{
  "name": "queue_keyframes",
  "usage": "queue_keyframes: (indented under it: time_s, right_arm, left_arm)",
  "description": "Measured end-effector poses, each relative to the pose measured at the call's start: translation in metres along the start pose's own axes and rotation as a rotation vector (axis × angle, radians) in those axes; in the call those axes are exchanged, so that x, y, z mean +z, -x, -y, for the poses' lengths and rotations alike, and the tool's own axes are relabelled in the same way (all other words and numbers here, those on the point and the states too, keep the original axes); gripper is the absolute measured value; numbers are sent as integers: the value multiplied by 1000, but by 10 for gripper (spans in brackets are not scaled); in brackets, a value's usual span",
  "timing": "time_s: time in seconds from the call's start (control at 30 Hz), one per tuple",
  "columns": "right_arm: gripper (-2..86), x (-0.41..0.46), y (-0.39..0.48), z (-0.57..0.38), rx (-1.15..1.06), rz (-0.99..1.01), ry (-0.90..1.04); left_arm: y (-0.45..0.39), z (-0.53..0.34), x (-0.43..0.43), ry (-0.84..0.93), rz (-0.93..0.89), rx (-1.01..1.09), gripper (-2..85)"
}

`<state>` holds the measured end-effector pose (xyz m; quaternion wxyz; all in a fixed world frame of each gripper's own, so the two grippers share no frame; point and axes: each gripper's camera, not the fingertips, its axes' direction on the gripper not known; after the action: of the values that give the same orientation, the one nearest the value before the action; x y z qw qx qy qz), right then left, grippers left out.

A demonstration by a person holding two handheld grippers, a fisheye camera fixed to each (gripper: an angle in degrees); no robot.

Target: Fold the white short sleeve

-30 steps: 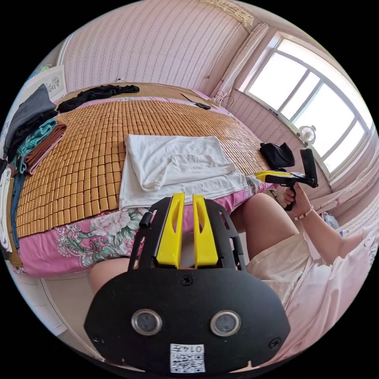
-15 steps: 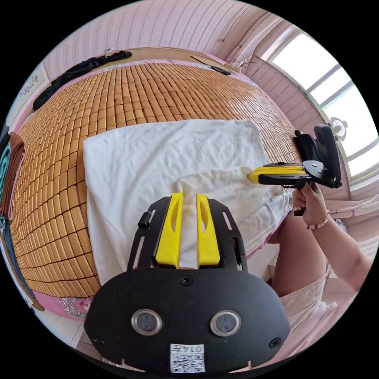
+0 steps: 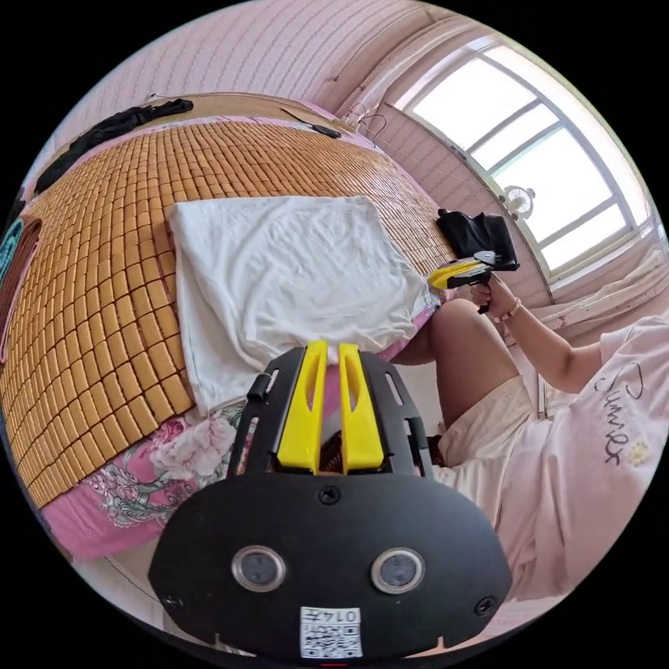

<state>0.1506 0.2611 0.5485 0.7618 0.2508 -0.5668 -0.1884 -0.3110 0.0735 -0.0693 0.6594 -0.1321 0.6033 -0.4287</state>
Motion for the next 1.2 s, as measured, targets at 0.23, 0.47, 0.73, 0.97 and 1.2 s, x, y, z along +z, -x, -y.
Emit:
queue_keyframes:
  time_s: [0.23, 0.47, 0.73, 0.97, 1.2]
  right_arm:
    - [76, -23, -45, 50, 205, -197, -223]
    - [120, 3, -92, 109, 365, -314, -143]
    - [3, -27, -77, 108, 240, -329, -235]
    - [0, -44, -89, 122, 235, -321, -284]
    - [28, -8, -122, 150, 321, -346, -140]
  left_arm:
    - [63, 50, -27, -213, 263, -193, 67]
    - [111, 111, 23, -101, 364, -300, 78]
    - [94, 112, -6, -163, 339, -144, 5]
    - [108, 124, -28, -225, 296, -166, 4]
    - [142, 136, 14, -117, 370, -267, 40]
